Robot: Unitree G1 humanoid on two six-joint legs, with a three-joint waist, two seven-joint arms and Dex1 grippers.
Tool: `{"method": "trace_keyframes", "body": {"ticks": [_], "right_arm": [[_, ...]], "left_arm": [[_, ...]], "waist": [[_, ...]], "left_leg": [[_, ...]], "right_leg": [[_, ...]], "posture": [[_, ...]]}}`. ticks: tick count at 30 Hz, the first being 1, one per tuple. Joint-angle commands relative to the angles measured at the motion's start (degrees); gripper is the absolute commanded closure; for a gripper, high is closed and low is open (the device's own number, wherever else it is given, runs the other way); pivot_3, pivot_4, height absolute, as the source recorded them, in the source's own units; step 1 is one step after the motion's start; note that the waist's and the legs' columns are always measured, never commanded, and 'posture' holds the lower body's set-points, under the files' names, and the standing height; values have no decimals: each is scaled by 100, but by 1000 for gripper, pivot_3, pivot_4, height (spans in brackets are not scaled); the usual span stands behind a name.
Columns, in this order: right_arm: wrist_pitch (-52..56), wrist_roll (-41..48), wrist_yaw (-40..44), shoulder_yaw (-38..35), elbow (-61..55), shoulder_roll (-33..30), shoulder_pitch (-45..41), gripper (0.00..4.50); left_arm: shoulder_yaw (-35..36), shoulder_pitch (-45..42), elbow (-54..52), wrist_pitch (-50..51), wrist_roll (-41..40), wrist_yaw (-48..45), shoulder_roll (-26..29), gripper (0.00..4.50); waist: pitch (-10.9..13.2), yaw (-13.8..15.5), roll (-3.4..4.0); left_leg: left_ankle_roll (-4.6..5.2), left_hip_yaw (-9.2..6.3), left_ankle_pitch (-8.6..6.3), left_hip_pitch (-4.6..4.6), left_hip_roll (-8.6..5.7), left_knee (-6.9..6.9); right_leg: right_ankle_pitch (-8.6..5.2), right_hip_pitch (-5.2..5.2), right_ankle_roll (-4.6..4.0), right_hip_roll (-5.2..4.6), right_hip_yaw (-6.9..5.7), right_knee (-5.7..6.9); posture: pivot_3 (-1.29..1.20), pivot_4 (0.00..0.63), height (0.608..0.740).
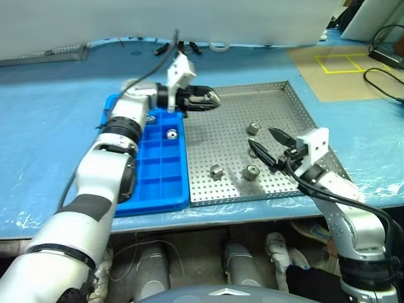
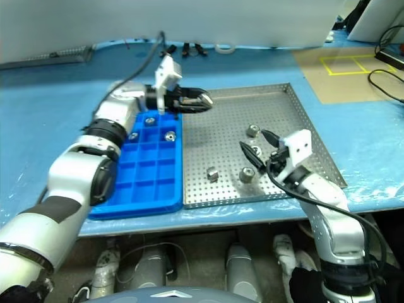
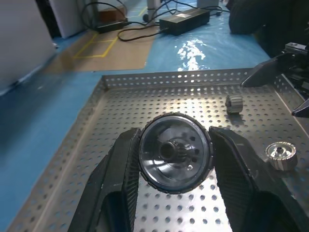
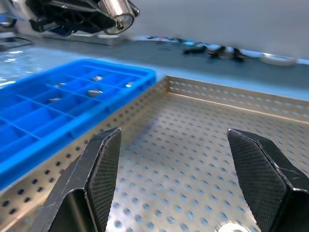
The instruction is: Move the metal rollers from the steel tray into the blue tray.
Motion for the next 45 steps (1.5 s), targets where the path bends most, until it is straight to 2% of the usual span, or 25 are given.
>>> {"method": "trace_keyframes", "body": {"ticks": [1, 4, 8, 12, 18, 26, 36, 44, 45], "right_arm": [[23, 196, 370, 209, 182, -28, -496, 811], [96, 281, 946, 600, 520, -36, -1117, 811], [-57, 168, 1404, 983, 1200, 154, -1892, 811], [-246, 43, 1668, 1231, 1785, 441, -2443, 811], [-331, -37, 2008, 1391, 2185, 600, -2730, 811], [-221, -46, 2146, 1400, 2187, 627, -2739, 811], [-144, -124, 1990, 1317, 2044, 569, -2476, 811], [-44, -106, 1771, 1235, 1741, 513, -2233, 811], [-35, -106, 1748, 1225, 1715, 509, -2215, 811]], "left_arm": [[169, 235, -707, 224, -202, 89, 507, 2629], [435, 939, -1539, 667, -415, 227, 1162, 2629], [741, 2324, -3020, 1293, -723, 683, 1583, 2629], [1076, 3526, -4162, 1854, -999, 1381, 1601, 2629], [1185, 4661, -5220, 2227, -1196, 2324, 1329, 2629], [1032, 5019, -5487, 2309, -1279, 2968, 1022, 2629], [584, 4524, -4585, 1855, -922, 3336, 886, 2629], [330, 4311, -4127, 1773, -891, 3213, 807, 2629], [331, 4290, -4069, 1776, -920, 3166, 817, 1881]], "waist": [[1, 60, 1], [2, 197, 3], [2, 354, 3], [2, 647, 2], [3, 1016, 1], [3, 1114, 1], [2, 1107, -1], [1, 1035, 1], [0, 1034, 2]], "left_leg": [[-1, 0, 0, 0, 1, 0], [-2, -1, 2, -4, 6, 1], [-9, -4, 5, -6, 25, -2], [-50, -39, 29, -43, 54, 4], [-85, -113, 50, -65, 57, 15], [-129, -153, 95, -58, 61, 10], [-153, -165, 117, -62, 61, 4], [-155, -165, 119, -59, 61, 4], [-155, -165, 119, -58, 61, 4]], "right_leg": [[0, 0, 0, 0, -1, 0], [1, 1, -1, 1, -9, 4], [-4, 0, -10, 3, -31, 13], [-17, -6, -33, 7, -100, 31], [-35, -9, -62, 10, -159, 90], [-28, 3, -76, 12, -186, 111], [-27, 1, -75, 21, -192, 106], [-27, 2, -75, 21, -191, 109], [-27, 2, -75, 21, -191, 109]], "posture": [[-114, 150, 740], [-35, 150, 740], [91, 150, 740], [187, 150, 740], [277, 150, 740], [289, 150, 740], [237, 150, 740], [191, 150, 740], [191, 150, 740]]}}
